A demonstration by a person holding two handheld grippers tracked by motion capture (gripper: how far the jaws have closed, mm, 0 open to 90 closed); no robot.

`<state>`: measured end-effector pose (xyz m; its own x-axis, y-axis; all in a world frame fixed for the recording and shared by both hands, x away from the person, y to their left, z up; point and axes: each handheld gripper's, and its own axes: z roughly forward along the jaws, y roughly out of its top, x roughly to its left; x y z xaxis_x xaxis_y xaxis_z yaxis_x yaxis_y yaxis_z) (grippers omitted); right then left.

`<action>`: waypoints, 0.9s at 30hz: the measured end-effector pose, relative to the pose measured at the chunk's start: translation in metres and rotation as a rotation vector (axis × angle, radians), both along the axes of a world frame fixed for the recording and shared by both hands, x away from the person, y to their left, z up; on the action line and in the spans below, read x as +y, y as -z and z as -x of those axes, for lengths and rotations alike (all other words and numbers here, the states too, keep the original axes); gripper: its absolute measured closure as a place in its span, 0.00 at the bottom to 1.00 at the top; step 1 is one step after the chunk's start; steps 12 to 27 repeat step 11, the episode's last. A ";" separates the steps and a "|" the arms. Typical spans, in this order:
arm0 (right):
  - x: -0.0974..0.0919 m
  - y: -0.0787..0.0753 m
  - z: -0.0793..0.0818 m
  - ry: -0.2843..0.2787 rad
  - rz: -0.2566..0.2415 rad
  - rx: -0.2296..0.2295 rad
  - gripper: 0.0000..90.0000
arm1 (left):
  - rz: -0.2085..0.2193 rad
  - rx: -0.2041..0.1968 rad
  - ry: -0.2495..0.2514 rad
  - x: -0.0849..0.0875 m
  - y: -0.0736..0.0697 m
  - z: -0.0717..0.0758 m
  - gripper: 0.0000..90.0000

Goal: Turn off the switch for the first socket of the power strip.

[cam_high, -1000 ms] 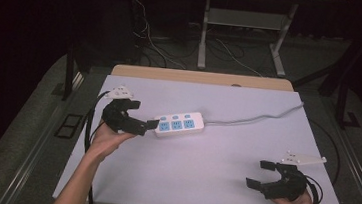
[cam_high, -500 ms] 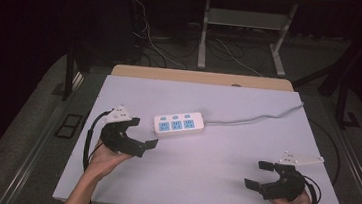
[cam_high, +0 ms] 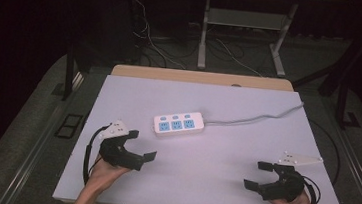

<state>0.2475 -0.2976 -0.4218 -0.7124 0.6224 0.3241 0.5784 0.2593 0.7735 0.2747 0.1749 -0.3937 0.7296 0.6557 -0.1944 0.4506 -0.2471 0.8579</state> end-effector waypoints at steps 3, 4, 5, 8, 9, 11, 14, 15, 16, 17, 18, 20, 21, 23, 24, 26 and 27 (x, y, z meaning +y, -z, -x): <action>0.000 0.000 0.000 0.000 -0.001 0.001 0.04 | 0.006 0.010 0.000 0.001 0.008 0.003 0.00; 0.001 0.000 0.000 0.000 0.001 0.003 0.04 | 0.005 0.015 0.002 0.002 0.010 0.004 0.00; 0.001 0.000 0.000 0.000 0.001 0.004 0.04 | 0.005 0.017 0.000 0.002 0.014 0.005 0.00; 0.001 0.001 0.000 -0.001 0.002 0.002 0.04 | 0.003 0.039 0.001 0.003 0.025 0.007 0.00; 0.001 0.001 0.000 0.000 0.002 0.003 0.04 | -0.003 0.046 0.003 0.003 0.027 0.008 0.00; 0.001 0.001 0.000 0.002 0.003 0.001 0.04 | -0.013 0.050 0.008 0.003 0.029 0.008 0.00; 0.001 0.001 0.000 0.002 0.003 0.001 0.04 | -0.013 0.050 0.008 0.003 0.029 0.008 0.00; 0.001 0.001 0.000 0.002 0.003 0.001 0.04 | -0.013 0.050 0.008 0.003 0.029 0.008 0.00; 0.001 0.001 0.000 0.002 0.003 0.001 0.04 | -0.013 0.050 0.008 0.003 0.029 0.008 0.00; 0.001 0.001 0.000 0.002 0.003 0.001 0.04 | -0.013 0.050 0.008 0.003 0.029 0.008 0.00; 0.001 0.001 0.000 0.002 0.003 0.001 0.04 | -0.013 0.050 0.008 0.003 0.029 0.008 0.00; 0.001 0.001 0.000 0.002 0.003 0.001 0.04 | -0.013 0.050 0.008 0.003 0.029 0.008 0.00; 0.001 0.001 0.000 0.002 0.003 0.001 0.04 | -0.013 0.050 0.008 0.003 0.029 0.008 0.00; 0.001 0.001 0.000 0.002 0.003 0.001 0.04 | -0.013 0.050 0.008 0.003 0.029 0.008 0.00; 0.001 0.001 0.000 0.002 0.003 0.001 0.04 | -0.013 0.050 0.008 0.003 0.029 0.008 0.00; 0.001 0.001 0.000 0.002 0.003 0.001 0.04 | -0.013 0.050 0.008 0.003 0.029 0.008 0.00; 0.001 0.001 0.000 0.002 0.003 0.001 0.04 | -0.013 0.050 0.008 0.003 0.029 0.008 0.00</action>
